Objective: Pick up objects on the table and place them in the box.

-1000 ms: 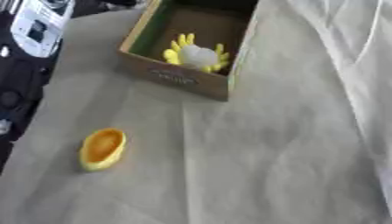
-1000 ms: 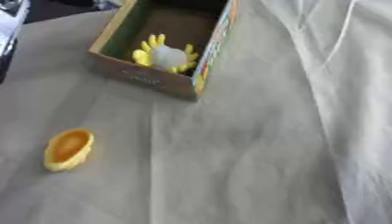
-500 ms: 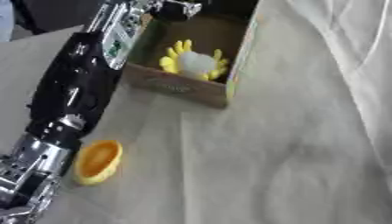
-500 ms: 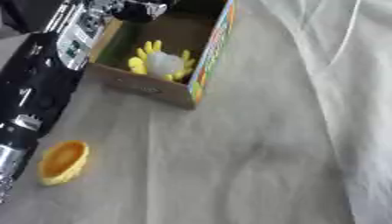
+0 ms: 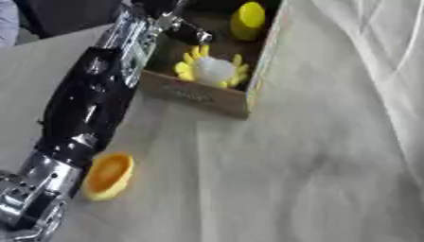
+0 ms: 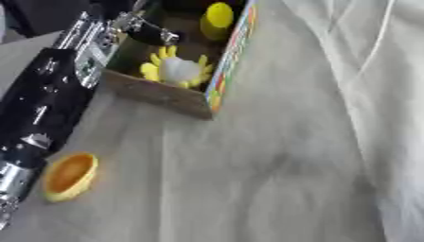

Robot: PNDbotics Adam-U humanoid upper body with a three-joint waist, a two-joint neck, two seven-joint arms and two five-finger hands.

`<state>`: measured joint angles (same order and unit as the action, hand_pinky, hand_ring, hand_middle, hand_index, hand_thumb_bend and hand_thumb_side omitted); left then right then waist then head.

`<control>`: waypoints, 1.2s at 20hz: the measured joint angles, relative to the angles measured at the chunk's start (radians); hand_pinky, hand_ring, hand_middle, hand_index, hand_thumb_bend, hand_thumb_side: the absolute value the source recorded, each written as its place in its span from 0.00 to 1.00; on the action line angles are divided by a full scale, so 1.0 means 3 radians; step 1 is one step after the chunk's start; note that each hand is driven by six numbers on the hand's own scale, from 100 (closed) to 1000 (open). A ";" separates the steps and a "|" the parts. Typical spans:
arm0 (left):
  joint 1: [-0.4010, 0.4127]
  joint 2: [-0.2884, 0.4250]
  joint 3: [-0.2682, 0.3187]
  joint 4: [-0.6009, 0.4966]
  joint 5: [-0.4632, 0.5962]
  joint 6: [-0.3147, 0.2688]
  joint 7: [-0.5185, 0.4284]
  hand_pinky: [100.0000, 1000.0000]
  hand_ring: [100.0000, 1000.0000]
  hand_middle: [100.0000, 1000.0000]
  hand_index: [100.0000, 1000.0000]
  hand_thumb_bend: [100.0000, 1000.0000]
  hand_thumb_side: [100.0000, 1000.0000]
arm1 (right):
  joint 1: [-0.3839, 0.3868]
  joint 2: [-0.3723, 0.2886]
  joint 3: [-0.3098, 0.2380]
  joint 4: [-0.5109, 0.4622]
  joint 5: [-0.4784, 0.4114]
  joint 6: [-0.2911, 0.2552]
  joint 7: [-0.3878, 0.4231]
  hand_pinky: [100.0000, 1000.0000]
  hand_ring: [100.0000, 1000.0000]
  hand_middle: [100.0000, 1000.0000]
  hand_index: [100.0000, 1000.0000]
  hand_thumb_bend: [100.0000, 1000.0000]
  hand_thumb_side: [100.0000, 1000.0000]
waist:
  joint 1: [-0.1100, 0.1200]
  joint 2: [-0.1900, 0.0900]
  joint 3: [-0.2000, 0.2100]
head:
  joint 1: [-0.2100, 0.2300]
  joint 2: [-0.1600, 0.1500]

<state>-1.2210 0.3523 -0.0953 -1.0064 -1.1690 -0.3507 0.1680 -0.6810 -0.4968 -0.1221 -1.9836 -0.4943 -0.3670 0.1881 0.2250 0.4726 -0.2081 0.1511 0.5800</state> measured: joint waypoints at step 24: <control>0.2367 0.1623 -0.0133 -0.3119 0.2872 0.0591 -0.0528 0.84 0.79 0.74 0.87 0.14 0.10 | 0.0603 -0.0240 -0.0250 0.0000 0.0343 -0.0116 -0.0367 0.88 1.00 0.65 0.85 0.00 0.54 | -0.0198 -0.0246 0.0772 | -0.0551 0.0353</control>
<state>-0.5109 0.8391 -0.1352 -1.9421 -0.3073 -0.1734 0.0098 -0.5000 -0.5689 -0.1972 -1.9836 -0.3915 -0.4019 0.0779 0.1657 0.3988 0.0235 -0.0143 0.6859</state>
